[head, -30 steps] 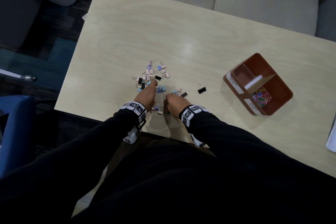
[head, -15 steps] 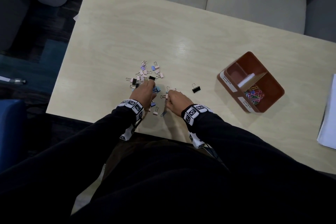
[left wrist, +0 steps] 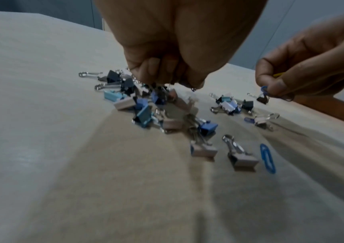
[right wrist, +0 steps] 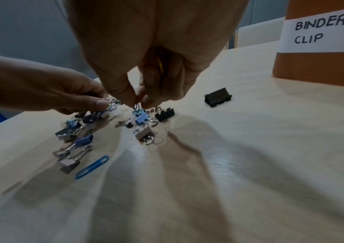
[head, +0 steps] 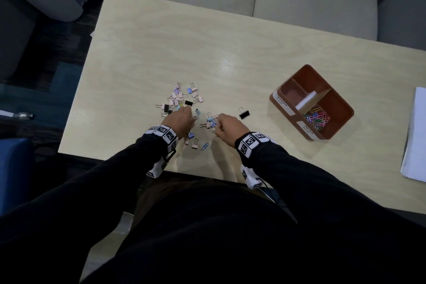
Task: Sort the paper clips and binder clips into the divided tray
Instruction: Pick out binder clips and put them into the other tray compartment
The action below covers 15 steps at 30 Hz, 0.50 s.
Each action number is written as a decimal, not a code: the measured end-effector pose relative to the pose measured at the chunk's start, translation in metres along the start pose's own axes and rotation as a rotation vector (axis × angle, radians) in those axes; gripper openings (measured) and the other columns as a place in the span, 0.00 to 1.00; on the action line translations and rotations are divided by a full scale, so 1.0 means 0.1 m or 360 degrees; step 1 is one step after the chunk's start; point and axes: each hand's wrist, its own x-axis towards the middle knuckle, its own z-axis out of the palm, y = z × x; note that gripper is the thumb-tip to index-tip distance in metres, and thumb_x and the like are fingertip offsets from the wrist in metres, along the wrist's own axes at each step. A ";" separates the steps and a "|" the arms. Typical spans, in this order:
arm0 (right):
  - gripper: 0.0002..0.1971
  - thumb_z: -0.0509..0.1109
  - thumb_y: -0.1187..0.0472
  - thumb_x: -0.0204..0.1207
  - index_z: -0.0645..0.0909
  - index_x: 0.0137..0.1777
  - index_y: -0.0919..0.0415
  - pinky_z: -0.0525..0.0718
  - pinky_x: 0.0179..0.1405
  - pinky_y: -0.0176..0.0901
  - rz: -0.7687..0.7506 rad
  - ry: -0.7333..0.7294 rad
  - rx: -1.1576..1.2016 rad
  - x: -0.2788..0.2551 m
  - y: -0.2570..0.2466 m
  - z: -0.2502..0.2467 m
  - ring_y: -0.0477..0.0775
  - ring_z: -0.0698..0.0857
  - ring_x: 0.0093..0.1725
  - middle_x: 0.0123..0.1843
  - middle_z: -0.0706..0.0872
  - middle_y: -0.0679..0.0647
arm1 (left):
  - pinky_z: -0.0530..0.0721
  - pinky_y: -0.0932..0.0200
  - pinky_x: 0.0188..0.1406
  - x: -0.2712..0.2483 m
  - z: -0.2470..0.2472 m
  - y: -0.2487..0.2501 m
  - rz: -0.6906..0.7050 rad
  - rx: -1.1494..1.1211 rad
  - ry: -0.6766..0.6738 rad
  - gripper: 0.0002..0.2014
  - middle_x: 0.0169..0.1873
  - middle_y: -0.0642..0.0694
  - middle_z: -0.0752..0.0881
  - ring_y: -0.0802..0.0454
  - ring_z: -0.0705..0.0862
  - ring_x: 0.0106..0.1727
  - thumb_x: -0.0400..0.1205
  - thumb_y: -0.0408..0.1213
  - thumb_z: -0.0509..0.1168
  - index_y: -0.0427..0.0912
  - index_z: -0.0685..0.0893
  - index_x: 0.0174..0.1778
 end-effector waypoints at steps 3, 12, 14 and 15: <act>0.04 0.62 0.64 0.76 0.75 0.43 0.64 0.77 0.33 0.49 0.0030 0.0068 0.0080 -0.04 0.04 -0.10 0.61 0.81 0.38 0.41 0.86 0.63 | 0.80 0.48 0.46 -0.04 -0.09 0.04 0.0058 0.0034 -0.0071 0.13 0.47 0.35 0.80 0.35 0.82 0.50 0.85 0.39 0.61 0.30 0.74 0.55; 0.03 0.61 0.63 0.75 0.75 0.43 0.62 0.82 0.40 0.52 0.0119 0.0244 0.0354 -0.19 0.23 -0.35 0.58 0.83 0.40 0.41 0.86 0.57 | 0.72 0.49 0.37 -0.04 -0.22 0.27 0.0092 -0.0236 -0.0010 0.14 0.36 0.38 0.80 0.38 0.79 0.39 0.90 0.45 0.49 0.38 0.70 0.48; 0.02 0.63 0.63 0.75 0.75 0.43 0.61 0.82 0.41 0.49 0.0142 0.0346 0.0472 -0.24 0.30 -0.43 0.56 0.84 0.42 0.43 0.86 0.55 | 0.69 0.50 0.34 -0.03 -0.27 0.49 0.0184 -0.0277 0.0011 0.14 0.33 0.39 0.79 0.39 0.78 0.35 0.90 0.45 0.49 0.38 0.69 0.48; 0.02 0.64 0.63 0.75 0.75 0.43 0.61 0.81 0.40 0.47 0.0159 0.0411 0.0520 -0.27 0.34 -0.48 0.55 0.84 0.41 0.43 0.87 0.55 | 0.70 0.49 0.35 -0.02 -0.30 0.62 0.0230 -0.0291 0.0012 0.14 0.32 0.39 0.79 0.38 0.78 0.35 0.90 0.46 0.49 0.39 0.68 0.48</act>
